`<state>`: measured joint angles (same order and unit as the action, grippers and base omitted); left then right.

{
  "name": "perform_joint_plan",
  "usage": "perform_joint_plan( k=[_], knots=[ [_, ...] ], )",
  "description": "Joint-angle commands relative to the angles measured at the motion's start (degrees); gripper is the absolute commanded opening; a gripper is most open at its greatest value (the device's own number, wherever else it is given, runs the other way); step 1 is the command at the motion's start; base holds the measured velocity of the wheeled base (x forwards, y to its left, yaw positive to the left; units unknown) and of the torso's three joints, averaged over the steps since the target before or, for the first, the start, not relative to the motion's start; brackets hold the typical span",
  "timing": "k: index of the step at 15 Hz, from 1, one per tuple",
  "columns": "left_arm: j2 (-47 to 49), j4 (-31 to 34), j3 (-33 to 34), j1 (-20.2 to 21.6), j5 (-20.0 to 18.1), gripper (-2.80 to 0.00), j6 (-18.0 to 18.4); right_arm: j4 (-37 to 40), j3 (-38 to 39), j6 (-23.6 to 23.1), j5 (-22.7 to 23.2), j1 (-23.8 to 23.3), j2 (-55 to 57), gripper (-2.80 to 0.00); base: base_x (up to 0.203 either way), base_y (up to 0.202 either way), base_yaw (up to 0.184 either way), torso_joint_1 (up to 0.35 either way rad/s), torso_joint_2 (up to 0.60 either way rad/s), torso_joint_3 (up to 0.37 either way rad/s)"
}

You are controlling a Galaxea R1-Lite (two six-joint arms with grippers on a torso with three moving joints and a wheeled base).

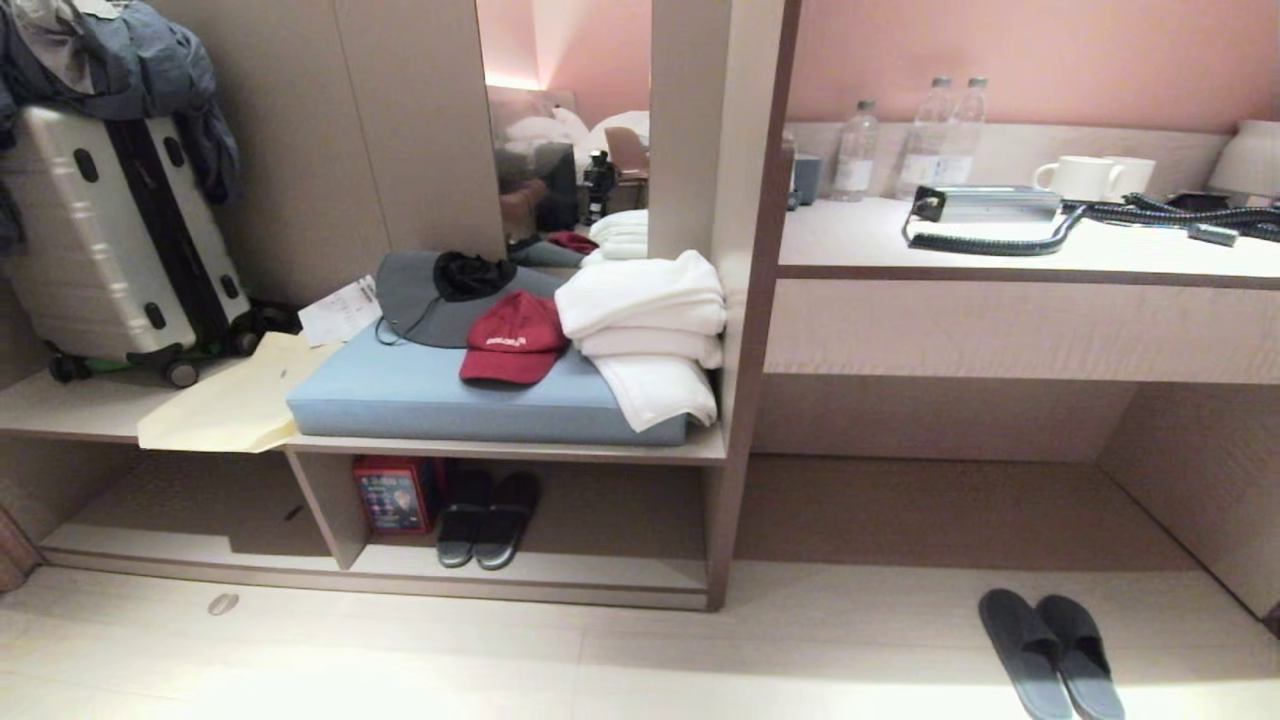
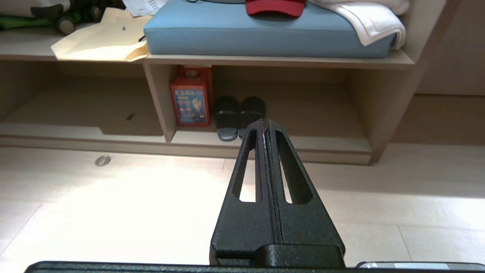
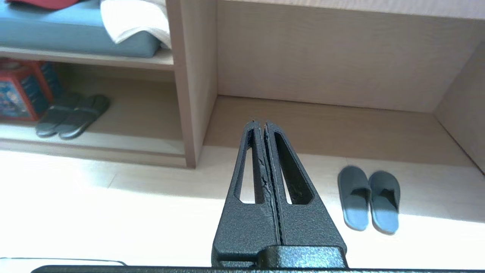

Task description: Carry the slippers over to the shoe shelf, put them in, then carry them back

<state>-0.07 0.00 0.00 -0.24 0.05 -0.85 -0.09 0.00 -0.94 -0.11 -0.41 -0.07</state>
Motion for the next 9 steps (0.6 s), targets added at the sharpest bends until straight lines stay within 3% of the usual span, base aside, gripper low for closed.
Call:
perform_joint_plan(
  k=[1,9],
  knots=[
    [0.1,-0.1,0.1,0.0,0.0,-2.80,0.0,0.0,0.0,0.0,0.0,0.0,-0.1,-2.80,-0.193,0.000,-0.004,0.002,0.00,0.007],
    [0.1,-0.1,0.1,0.0,0.0,-2.80,0.0,0.0,0.0,0.0,0.0,0.0,-0.1,-2.80,-0.196,0.000,0.000,0.002,0.00,0.004]
  ],
)
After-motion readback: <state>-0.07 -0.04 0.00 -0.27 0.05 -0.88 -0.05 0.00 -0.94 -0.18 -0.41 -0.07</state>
